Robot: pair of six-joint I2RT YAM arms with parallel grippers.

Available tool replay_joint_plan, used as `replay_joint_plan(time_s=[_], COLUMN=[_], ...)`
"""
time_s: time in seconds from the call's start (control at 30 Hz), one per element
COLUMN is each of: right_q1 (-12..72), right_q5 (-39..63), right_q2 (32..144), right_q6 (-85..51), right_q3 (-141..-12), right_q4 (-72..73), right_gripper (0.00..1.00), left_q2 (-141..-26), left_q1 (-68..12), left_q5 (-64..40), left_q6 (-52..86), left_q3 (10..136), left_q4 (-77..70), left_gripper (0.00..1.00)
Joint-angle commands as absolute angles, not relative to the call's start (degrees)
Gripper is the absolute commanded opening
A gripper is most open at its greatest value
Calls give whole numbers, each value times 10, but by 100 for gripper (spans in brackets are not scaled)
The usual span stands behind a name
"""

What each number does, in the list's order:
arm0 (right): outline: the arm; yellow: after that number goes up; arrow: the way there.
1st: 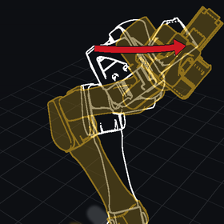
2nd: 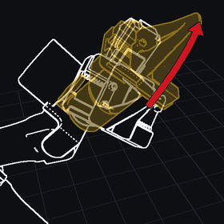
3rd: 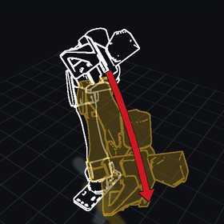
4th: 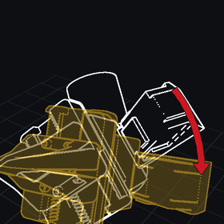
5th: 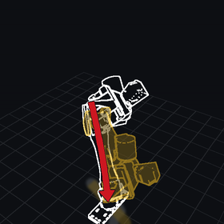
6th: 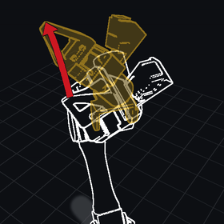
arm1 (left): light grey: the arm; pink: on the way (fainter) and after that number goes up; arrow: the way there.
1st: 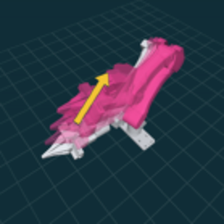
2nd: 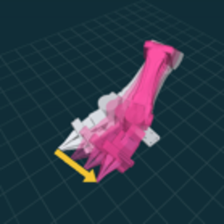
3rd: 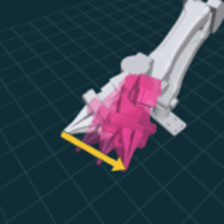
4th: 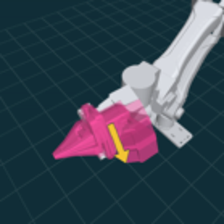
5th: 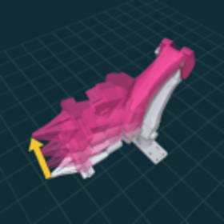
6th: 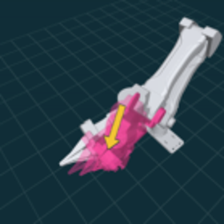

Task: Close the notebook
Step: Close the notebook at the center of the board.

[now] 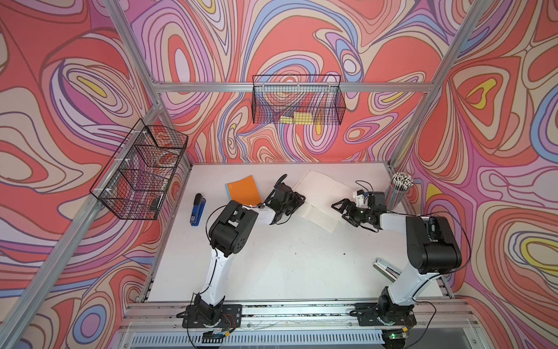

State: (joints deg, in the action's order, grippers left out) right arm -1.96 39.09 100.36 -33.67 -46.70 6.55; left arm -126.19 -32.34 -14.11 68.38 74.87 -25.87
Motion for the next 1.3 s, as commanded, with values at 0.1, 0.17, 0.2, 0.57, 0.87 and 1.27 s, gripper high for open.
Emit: replay_joint_plan(time_s=[0.1, 0.17, 0.2, 0.57, 0.87, 1.27], right_q1=[-22, -22, -22, -23, -22, -22], right_q5=[400, 400, 400, 407, 410, 416], right_q2=[1029, 1029, 1030, 1031, 1030, 1031], right_q6=[-337, -336, -335, -334, -335, -339], right_q3=[-455, -454, -454, -454, -454, -446], right_q4=[67, 68, 67, 67, 67, 79], right_gripper=[98, 98, 98, 98, 98, 98], left_q2=[-1297, -1297, -1297, -1314, -1333, -1361], left_q1=[-341, -344, -345, -358, -362, -364], left_q5=[-113, -102, -95, -46, -13, -10], left_q6=[739, 744, 748, 807, 863, 874], left_q3=[788, 793, 793, 758, 749, 774], left_q4=[-264, -251, -246, -283, -322, -323], left_gripper=[51, 48, 48, 41, 40, 22])
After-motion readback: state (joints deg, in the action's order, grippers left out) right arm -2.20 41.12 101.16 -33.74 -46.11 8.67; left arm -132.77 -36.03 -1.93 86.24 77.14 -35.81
